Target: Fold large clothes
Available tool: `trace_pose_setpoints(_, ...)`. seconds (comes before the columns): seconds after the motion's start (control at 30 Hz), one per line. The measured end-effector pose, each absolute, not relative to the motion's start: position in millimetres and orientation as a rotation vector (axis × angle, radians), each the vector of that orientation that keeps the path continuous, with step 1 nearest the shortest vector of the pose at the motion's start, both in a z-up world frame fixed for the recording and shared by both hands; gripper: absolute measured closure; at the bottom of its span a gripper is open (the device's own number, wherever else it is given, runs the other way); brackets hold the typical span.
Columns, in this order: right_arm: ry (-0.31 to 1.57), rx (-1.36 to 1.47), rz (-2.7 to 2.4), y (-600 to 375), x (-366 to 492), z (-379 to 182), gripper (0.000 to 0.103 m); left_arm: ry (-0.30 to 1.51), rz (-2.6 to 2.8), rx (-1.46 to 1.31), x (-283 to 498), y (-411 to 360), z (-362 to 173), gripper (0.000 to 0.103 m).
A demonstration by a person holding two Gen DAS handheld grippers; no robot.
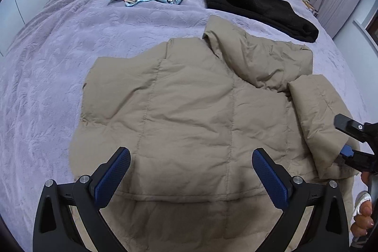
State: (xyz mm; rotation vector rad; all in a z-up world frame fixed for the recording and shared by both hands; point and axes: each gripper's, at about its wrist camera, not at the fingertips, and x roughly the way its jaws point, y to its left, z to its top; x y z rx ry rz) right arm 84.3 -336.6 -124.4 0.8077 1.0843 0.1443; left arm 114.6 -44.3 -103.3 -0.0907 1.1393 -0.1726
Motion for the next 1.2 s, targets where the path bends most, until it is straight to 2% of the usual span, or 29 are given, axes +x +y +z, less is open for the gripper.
trace_pose_setpoints(0.1,1.003,0.825,0.046,-359.6,69.7,-107.1,0.027,1.139,-0.201,-0.132,124.2,-46.5,-104.8,0.0)
trace_pose_setpoints(0.2,0.984,0.892,-0.053,-384.8,73.2,-112.5,0.03,1.136,-0.216,-0.173,128.0,-41.6,-105.9,0.0)
trace_pose_setpoints(0.23,0.972,0.922,-0.076,-391.2,75.8,-115.7,0.048,1.133,-0.225,-0.19,128.0,-38.1,-105.2,0.0)
trace_pose_setpoints(0.27,0.962,0.94,-0.08,-393.3,79.9,-116.9,0.077,1.127,-0.235,-0.208,127.6,-33.9,-103.9,0.0)
trace_pose_setpoints(0.3,0.959,0.942,-0.071,-393.0,84.8,-115.7,0.087,1.121,-0.248,-0.228,127.0,-28.8,-102.4,0.0)
trace_pose_setpoints(0.37,0.934,0.899,-0.02,-382.1,94.2,-105.0,0.09,1.108,-0.283,-0.277,127.1,-16.9,-98.7,0.0)
trace_pose_setpoints(0.5,0.926,0.691,0.163,-320.9,114.4,-79.0,0.09,1.092,-0.363,-0.422,130.4,9.7,-93.8,0.0)
trace_pose_setpoints(0.63,0.98,0.491,0.309,-249.4,118.4,-78.7,0.09,1.115,-0.461,-0.577,139.2,24.6,-97.5,0.0)
trace_pose_setpoints(0.73,1.058,0.406,0.356,-214.8,115.6,-98.0,0.088,1.127,-0.496,-0.618,143.4,23.4,-103.6,0.0)
trace_pose_setpoints(0.8,1.126,0.342,0.362,-197.9,113.5,-113.5,0.07,1.15,-0.517,-0.638,145.1,18.5,-110.2,0.0)
trace_pose_setpoints(0.87,1.159,0.287,0.355,-187.1,107.9,-121.5,0.026,1.177,-0.539,-0.667,146.8,12.8,-117.0,0.0)
trace_pose_setpoints(0.9,1.154,0.271,0.361,-184.7,103.8,-119.9,0.022,1.19,-0.554,-0.682,147.8,10.0,-120.1,0.0)
trace_pose_setpoints(1.0,1.124,0.247,0.35,-193.1,88.9,-106.6,0.023,1.225,-0.588,-0.69,151.0,-2.6,-127.1,0.0)
trace_pose_setpoints(1.13,1.112,0.351,0.301,-238.8,64.4,-97.2,0.023,1.263,-0.619,-0.627,156.4,-33.1,-133.7,0.002)
trace_pose_setpoints(1.17,1.121,0.375,0.285,-250.7,55.7,-98.8,0.024,1.273,-0.629,-0.612,158.0,-41.5,-135.9,0.015)
trace_pose_setpoints(1.2,1.131,0.401,0.271,-261.5,48.4,-100.6,0.025,1.293,-0.647,-0.602,161.2,-51.5,-139.1,0.046)
